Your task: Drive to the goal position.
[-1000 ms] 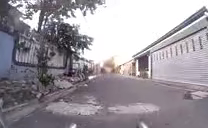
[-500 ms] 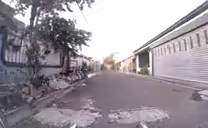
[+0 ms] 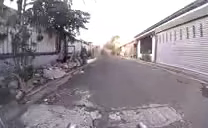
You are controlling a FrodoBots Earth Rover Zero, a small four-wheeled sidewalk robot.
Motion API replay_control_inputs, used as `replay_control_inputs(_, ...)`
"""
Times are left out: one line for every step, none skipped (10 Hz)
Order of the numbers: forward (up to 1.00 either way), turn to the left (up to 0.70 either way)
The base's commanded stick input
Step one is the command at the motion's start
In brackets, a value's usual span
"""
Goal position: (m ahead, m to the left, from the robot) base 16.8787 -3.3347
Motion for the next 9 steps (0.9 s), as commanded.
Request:
replay_control_inputs(0.7, 0.0)
replay_control_inputs(0.7, 0.0)
replay_control_inputs(0.7, 0.0)
replay_control_inputs(0.7, 0.0)
replay_control_inputs(0.7, 0.0)
replay_control_inputs(0.7, 0.0)
replay_control_inputs(0.7, 0.0)
replay_control_inputs(0.7, 0.0)
replay_control_inputs(0.7, 0.0)
